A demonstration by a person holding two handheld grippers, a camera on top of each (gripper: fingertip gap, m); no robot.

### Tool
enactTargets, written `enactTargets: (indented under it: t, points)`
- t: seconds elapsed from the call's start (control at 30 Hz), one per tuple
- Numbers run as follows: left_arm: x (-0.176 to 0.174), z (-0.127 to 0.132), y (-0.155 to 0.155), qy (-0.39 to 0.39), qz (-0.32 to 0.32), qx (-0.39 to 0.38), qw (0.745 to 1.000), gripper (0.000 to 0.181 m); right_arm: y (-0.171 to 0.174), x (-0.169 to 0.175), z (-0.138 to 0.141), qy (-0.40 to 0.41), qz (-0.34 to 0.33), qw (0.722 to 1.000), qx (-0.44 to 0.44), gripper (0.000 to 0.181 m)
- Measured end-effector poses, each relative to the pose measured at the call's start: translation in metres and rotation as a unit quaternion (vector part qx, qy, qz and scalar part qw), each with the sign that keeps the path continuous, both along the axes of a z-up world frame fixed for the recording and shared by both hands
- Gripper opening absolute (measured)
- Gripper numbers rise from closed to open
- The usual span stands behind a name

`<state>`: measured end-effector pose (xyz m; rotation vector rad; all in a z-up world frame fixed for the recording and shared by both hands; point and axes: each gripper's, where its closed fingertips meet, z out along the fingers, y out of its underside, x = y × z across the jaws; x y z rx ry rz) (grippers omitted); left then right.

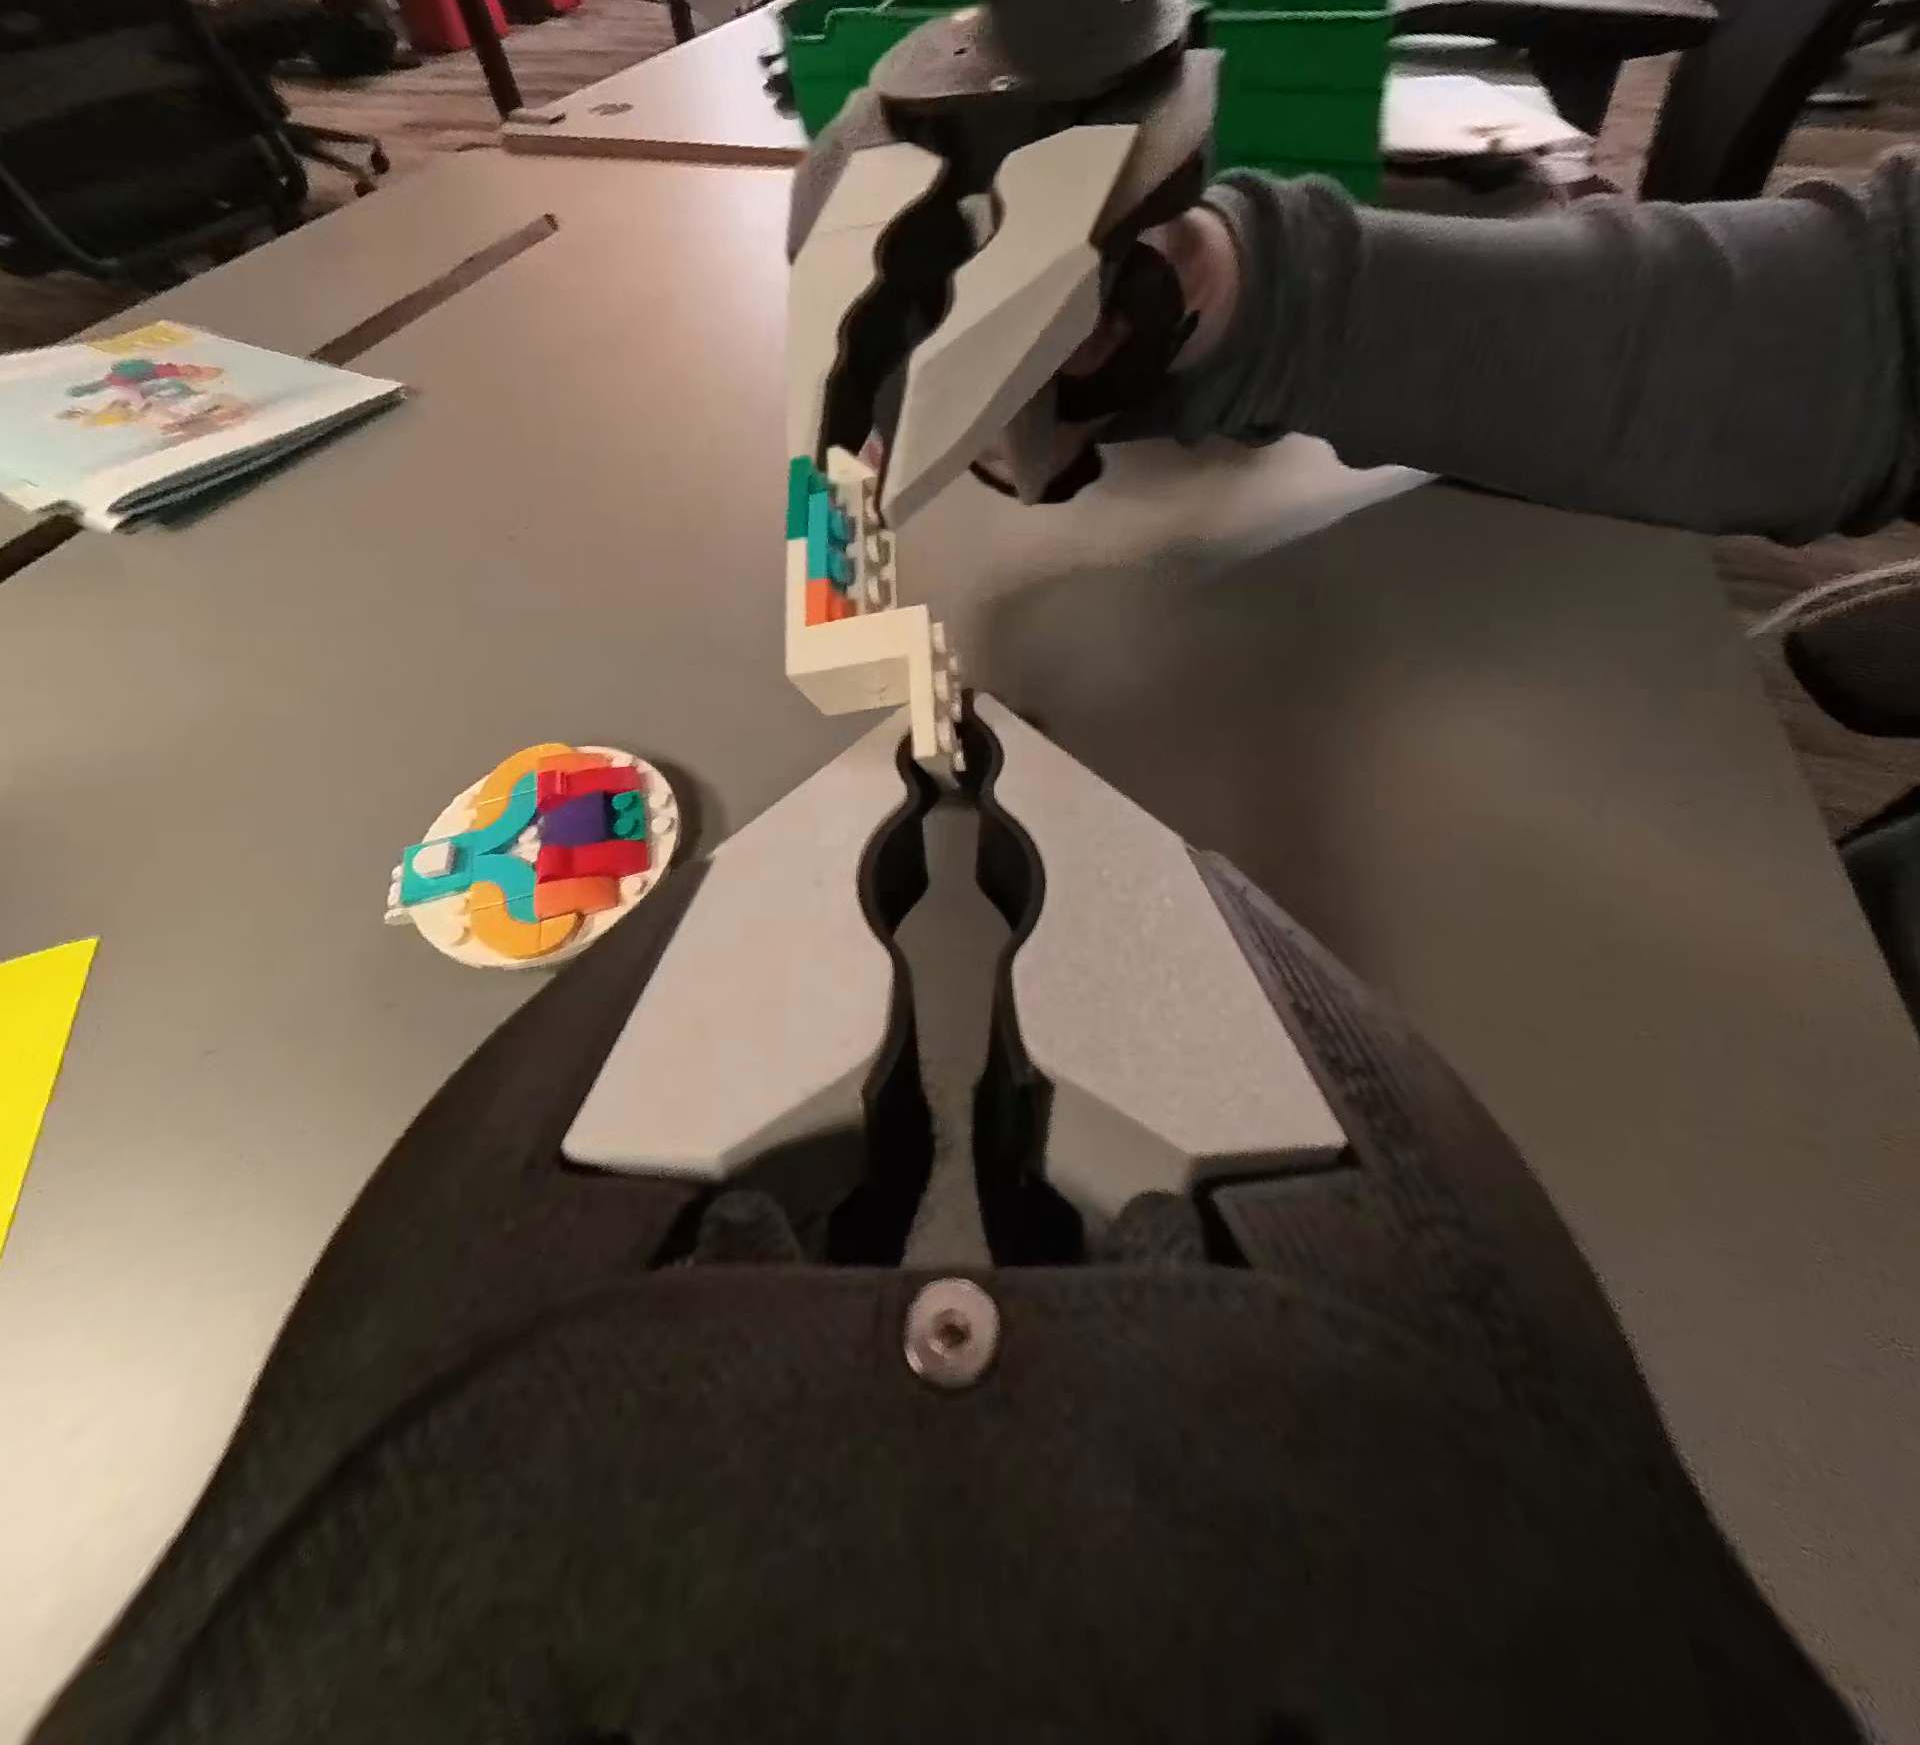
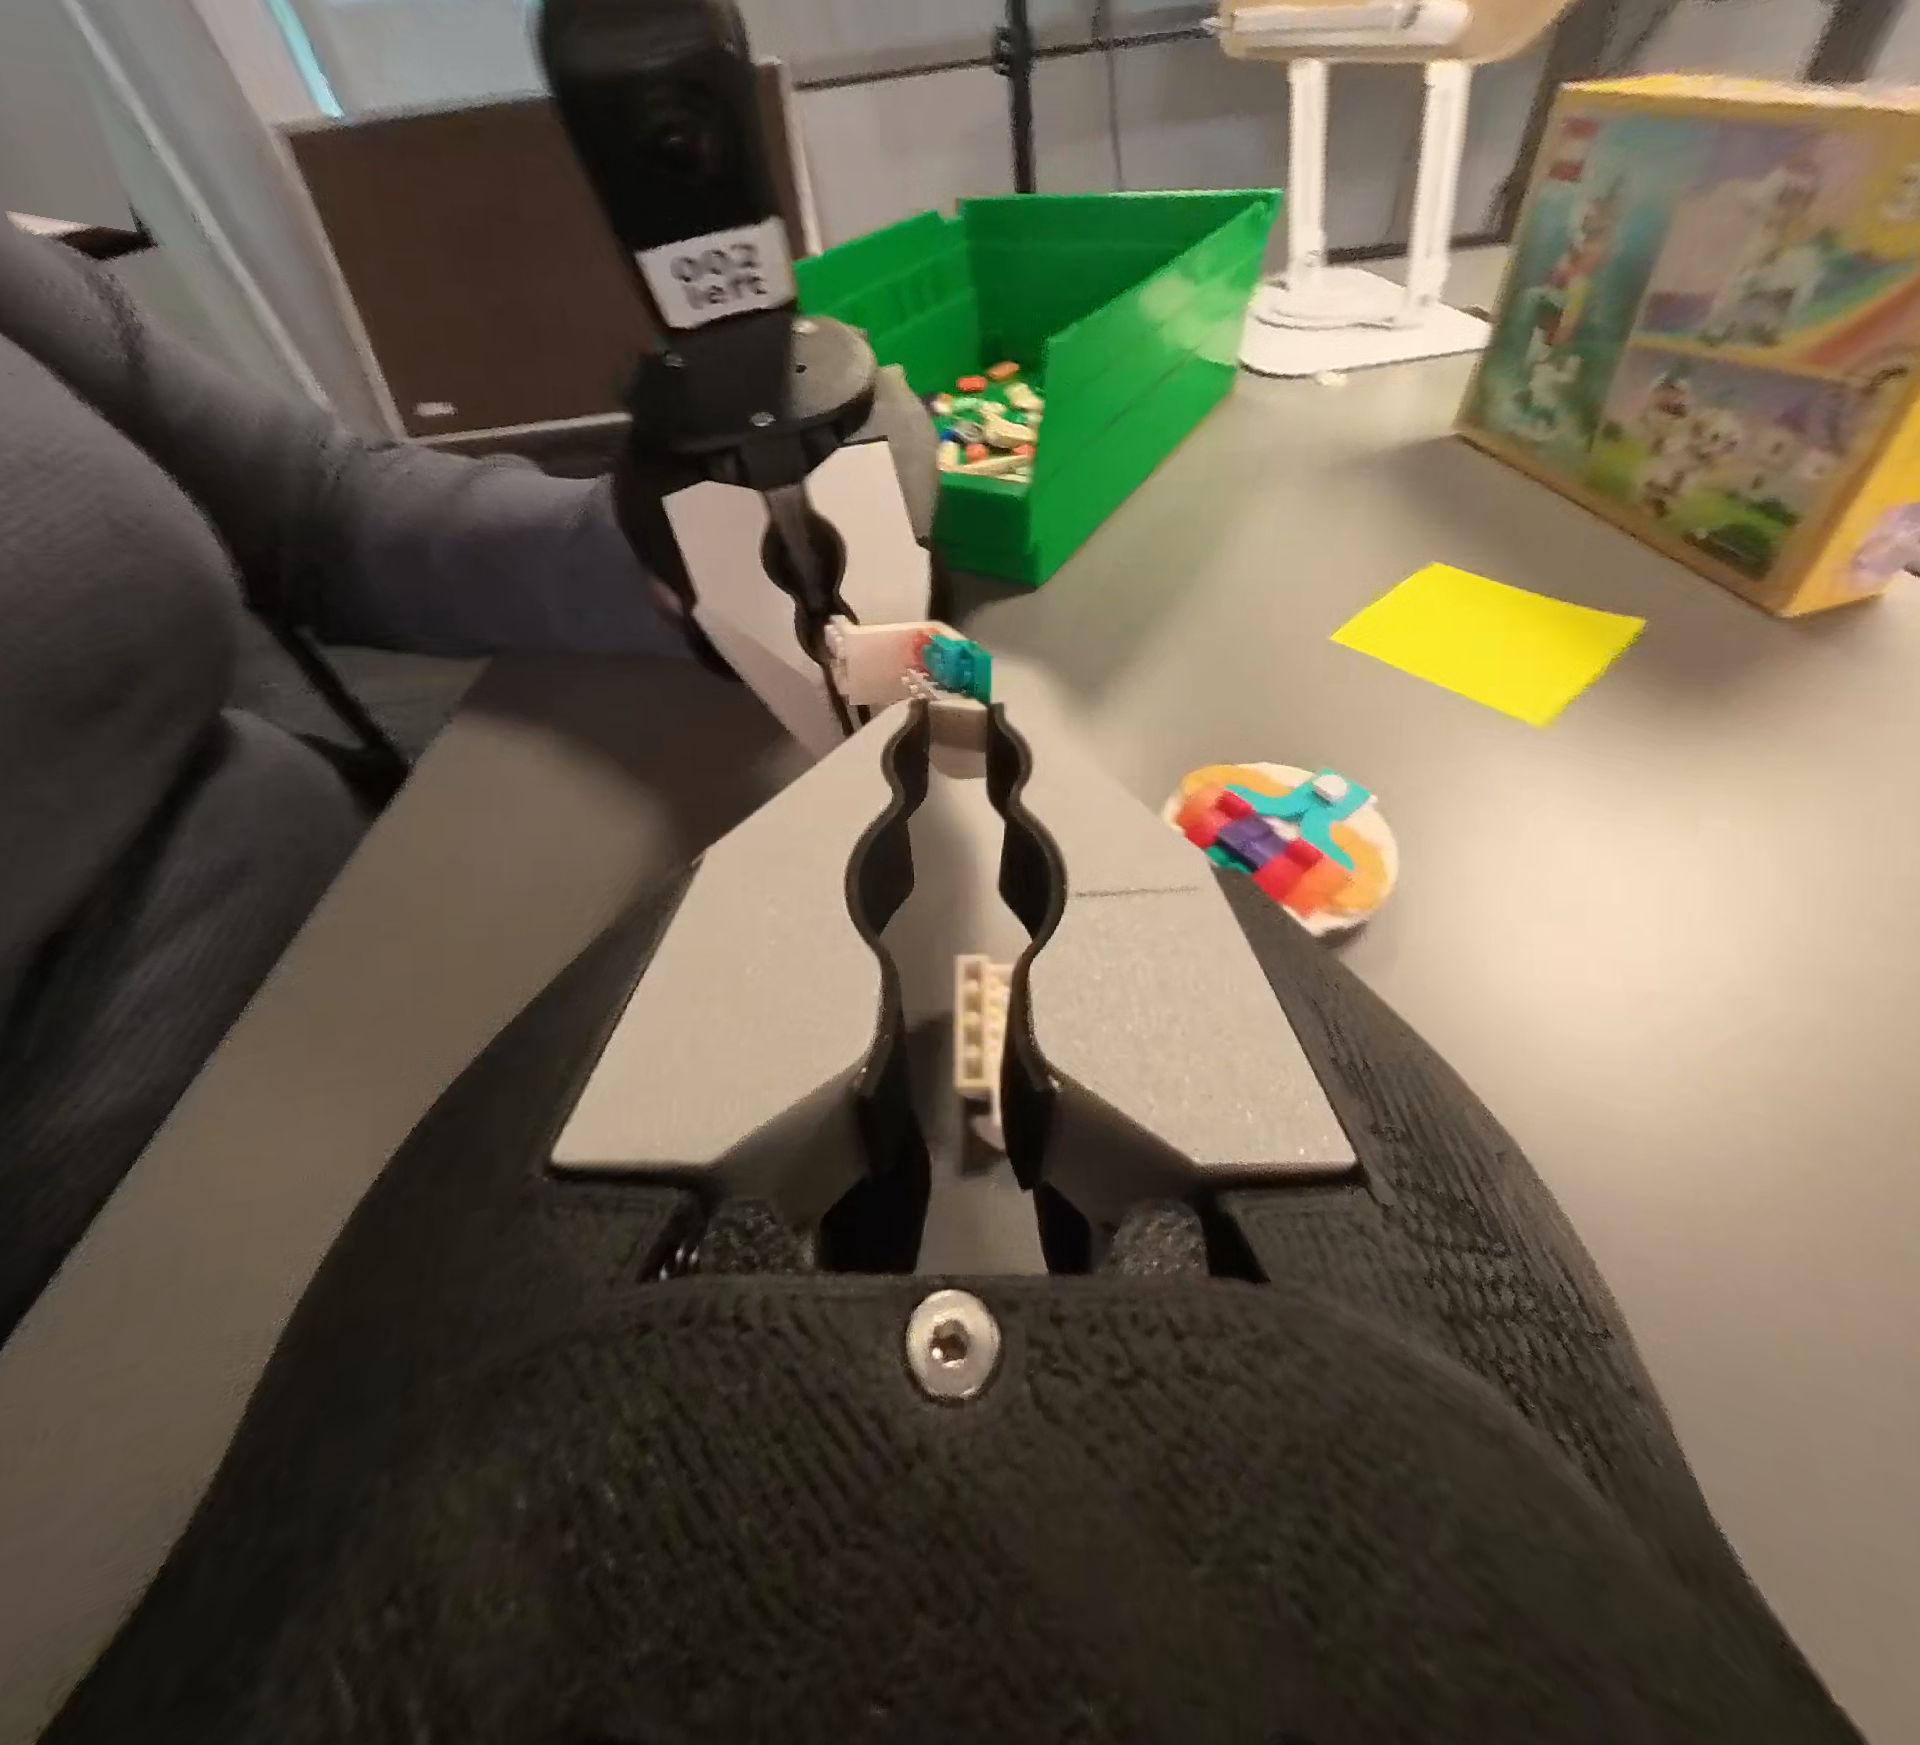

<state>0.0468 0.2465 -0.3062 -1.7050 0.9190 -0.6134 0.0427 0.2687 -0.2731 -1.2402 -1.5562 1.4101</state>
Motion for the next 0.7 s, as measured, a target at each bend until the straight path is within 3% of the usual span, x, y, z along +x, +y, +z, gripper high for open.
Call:
enactTargets:
  t: [0.23, 0.43, 0.47, 0.53, 0.6, 0.7]
  points:
    - [0.016, 0.015, -0.038, -0.027, -0.132, 0.004, 0.991, 0.000, -0.034, 0.020, 0.009, 0.012, 0.148, 0.984, -0.102, 0.008]
    - [0.020, 0.016, -0.049, -0.060, -0.177, -0.026, 0.982, 0.001, -0.042, 0.025, 0.010, 0.014, 0.198, 0.966, -0.165, 0.009]
    - [0.018, 0.015, -0.045, -0.063, -0.165, -0.031, 0.984, 0.000, -0.036, 0.022, 0.009, 0.015, 0.183, 0.968, -0.171, 0.008]
    - [0.002, 0.011, -0.016, -0.060, -0.071, -0.033, 0.995, 0.001, -0.010, 0.008, 0.000, 0.011, 0.089, 0.985, -0.145, 0.009]
    - [-0.018, -0.004, 0.007, -0.015, 0.023, -0.047, 0.998, 0.001, 0.011, 0.002, -0.016, -0.024, 0.005, 0.996, -0.083, 0.025]
    - [-0.048, -0.036, 0.025, 0.069, 0.133, -0.109, 0.983, 0.002, 0.016, 0.010, -0.048, -0.137, -0.024, 0.990, 0.001, 0.037]
